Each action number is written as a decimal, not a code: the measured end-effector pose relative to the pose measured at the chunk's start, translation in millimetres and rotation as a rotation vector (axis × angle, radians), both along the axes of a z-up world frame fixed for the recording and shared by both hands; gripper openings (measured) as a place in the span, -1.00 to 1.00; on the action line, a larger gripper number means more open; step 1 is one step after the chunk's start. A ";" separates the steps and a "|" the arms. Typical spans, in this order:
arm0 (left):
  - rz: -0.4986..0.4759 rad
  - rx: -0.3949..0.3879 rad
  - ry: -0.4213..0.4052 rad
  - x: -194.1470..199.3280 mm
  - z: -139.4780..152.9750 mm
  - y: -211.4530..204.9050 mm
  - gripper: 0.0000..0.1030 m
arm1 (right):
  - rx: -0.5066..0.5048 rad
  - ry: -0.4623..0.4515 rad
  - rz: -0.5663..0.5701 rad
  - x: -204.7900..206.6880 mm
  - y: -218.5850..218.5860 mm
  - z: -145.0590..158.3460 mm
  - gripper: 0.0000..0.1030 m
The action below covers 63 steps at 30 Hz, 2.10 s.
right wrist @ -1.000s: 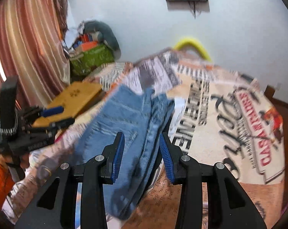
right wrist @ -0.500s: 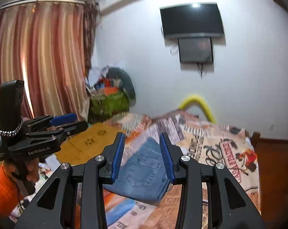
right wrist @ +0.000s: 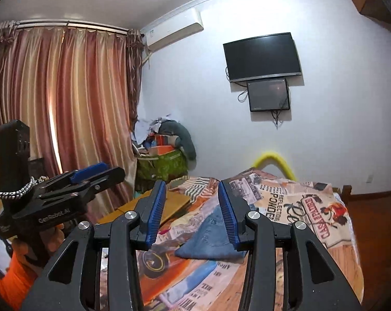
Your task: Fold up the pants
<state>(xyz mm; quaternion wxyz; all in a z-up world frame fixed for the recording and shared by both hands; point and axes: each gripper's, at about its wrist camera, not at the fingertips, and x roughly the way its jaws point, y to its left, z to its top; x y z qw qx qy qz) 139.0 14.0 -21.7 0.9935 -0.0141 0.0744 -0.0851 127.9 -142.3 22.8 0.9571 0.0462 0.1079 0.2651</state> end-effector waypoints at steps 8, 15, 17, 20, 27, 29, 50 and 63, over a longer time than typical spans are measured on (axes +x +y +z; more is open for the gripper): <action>0.061 0.002 -0.032 -19.1 -6.6 3.8 0.92 | 0.001 0.004 -0.070 -14.7 -10.6 -5.4 0.47; 0.057 0.001 -0.012 -18.8 -12.6 2.9 0.95 | 0.000 -0.022 -0.124 -22.1 -12.8 -6.6 0.92; 0.051 -0.004 -0.005 -18.5 -13.9 3.1 0.95 | -0.001 -0.039 -0.142 -25.7 -13.0 -7.4 1.00; 0.054 0.003 0.001 -17.1 -16.2 1.9 0.95 | 0.002 -0.037 -0.139 -25.2 -13.0 -6.0 1.00; 0.049 0.013 0.004 -14.4 -19.9 -1.8 0.95 | 0.000 -0.036 -0.138 -26.5 -13.6 -7.1 1.00; 0.047 0.014 0.006 -13.5 -20.4 -2.3 0.96 | -0.002 -0.038 -0.140 -26.9 -13.7 -6.0 1.00; 0.026 0.028 0.019 -8.9 -24.9 -6.8 0.97 | -0.015 -0.030 -0.149 -31.0 -11.2 -4.0 1.00; 0.028 0.015 0.018 -7.8 -26.4 -3.5 0.99 | -0.021 -0.029 -0.154 -32.5 -9.7 -2.2 1.00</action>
